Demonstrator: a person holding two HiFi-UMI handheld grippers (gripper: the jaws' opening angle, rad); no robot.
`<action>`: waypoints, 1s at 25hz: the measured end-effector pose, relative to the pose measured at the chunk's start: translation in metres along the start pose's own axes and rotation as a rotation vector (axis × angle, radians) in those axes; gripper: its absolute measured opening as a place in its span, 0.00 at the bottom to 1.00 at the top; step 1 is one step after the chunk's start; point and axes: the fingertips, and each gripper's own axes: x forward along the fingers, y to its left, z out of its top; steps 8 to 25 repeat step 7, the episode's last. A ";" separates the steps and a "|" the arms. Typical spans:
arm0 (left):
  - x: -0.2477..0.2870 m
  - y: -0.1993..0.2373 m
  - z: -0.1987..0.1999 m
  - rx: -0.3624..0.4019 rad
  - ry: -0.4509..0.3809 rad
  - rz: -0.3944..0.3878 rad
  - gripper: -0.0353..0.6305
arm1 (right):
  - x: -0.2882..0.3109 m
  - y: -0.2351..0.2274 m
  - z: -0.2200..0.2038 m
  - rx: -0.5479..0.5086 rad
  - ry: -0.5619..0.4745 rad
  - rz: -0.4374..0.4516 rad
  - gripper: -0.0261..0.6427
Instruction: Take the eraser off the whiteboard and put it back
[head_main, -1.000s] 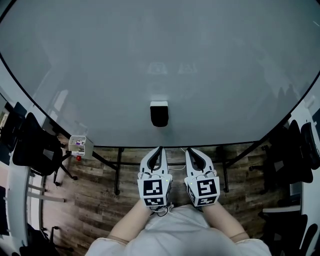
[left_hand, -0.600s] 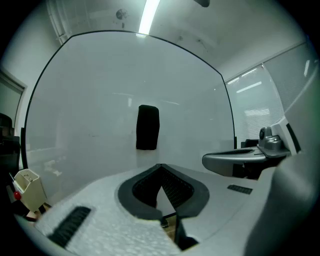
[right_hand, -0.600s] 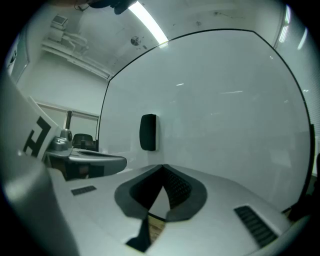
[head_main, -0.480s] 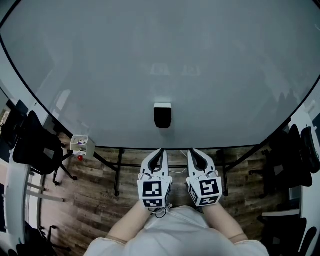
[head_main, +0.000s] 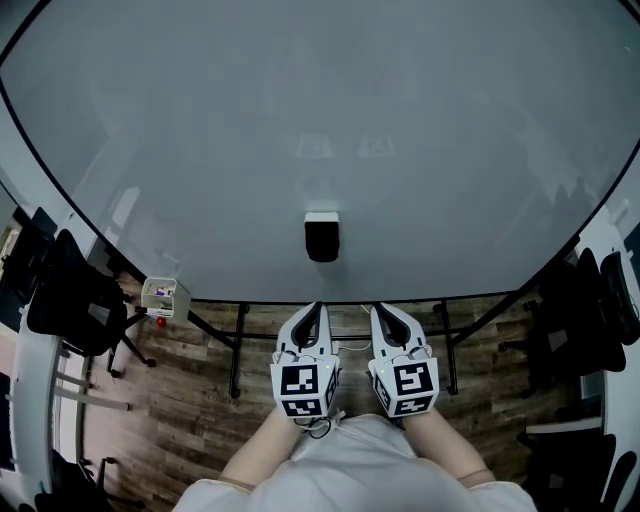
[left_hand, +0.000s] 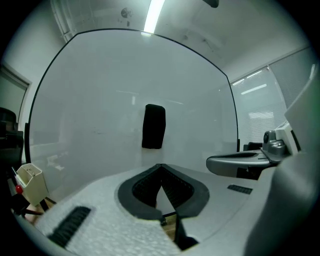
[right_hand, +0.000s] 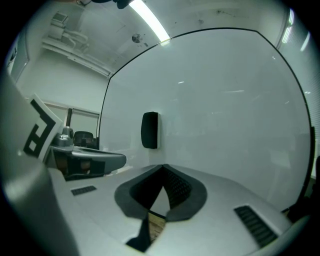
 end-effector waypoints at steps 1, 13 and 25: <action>0.000 0.000 -0.002 -0.007 0.002 -0.003 0.08 | 0.000 0.002 -0.001 -0.001 0.004 0.003 0.08; 0.001 -0.003 -0.003 -0.014 0.000 -0.025 0.08 | 0.002 0.007 -0.002 -0.004 0.003 0.015 0.08; 0.001 -0.003 -0.003 -0.014 0.000 -0.025 0.08 | 0.002 0.007 -0.002 -0.004 0.003 0.015 0.08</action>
